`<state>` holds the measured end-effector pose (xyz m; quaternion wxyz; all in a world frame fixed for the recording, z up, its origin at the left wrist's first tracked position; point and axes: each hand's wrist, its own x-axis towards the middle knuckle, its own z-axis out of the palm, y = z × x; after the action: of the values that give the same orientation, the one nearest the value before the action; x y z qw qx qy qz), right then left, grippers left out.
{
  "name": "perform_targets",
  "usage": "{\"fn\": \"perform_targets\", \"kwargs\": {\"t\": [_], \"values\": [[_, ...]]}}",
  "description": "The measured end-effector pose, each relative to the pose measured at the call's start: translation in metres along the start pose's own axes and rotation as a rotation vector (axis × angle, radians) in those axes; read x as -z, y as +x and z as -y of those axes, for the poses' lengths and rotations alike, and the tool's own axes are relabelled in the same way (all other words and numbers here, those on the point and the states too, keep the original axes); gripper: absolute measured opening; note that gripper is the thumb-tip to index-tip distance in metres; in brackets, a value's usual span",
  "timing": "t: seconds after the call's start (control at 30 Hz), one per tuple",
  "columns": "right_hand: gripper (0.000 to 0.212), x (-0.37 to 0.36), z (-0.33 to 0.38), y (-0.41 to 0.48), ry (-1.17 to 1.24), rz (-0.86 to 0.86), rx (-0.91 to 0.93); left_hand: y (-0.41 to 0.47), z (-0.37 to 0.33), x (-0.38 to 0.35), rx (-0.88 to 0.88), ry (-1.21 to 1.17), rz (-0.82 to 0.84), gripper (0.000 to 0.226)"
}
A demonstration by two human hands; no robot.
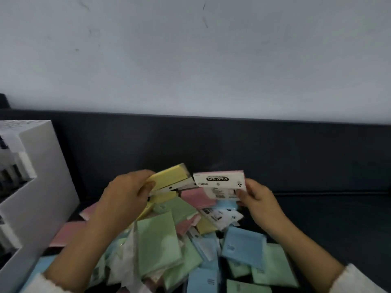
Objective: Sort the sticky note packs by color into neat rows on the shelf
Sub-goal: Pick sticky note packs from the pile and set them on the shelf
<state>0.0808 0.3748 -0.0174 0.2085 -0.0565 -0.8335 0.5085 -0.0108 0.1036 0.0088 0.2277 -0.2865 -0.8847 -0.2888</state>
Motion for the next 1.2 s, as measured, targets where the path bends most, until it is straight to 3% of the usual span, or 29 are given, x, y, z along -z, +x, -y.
{"fn": "perform_targets", "kwargs": {"t": [0.2, 0.43, 0.77, 0.93, 1.03, 1.2], "values": [[0.022, 0.031, -0.004, -0.016, 0.045, -0.100, -0.034, 0.002, -0.029, -0.019, -0.121, -0.026, 0.148, 0.026], [0.033, 0.081, -0.019, -0.043, -0.053, -0.133, -0.039, 0.010, -0.065, -0.029, -0.183, 0.019, 0.265, 0.033], [0.022, 0.215, -0.085, -0.077, -0.245, -0.230, -0.108, 0.022, -0.189, -0.090, -0.306, 0.044, 0.337, 0.030], [0.018, 0.312, -0.122, -0.098, -0.536, -0.309, -0.132, 0.026, -0.280, -0.149, -0.352, 0.043, 0.335, 0.033], [0.017, 0.368, -0.141, -0.101, -0.831, -0.355, -0.098, 0.019, -0.334, -0.188, -0.366, 0.021, 0.296, 0.032], [0.030, 0.408, -0.155, -0.078, -1.290, -0.253, -0.074, 0.006, -0.376, -0.231, -0.337, 0.056, 0.254, 0.033]]}}
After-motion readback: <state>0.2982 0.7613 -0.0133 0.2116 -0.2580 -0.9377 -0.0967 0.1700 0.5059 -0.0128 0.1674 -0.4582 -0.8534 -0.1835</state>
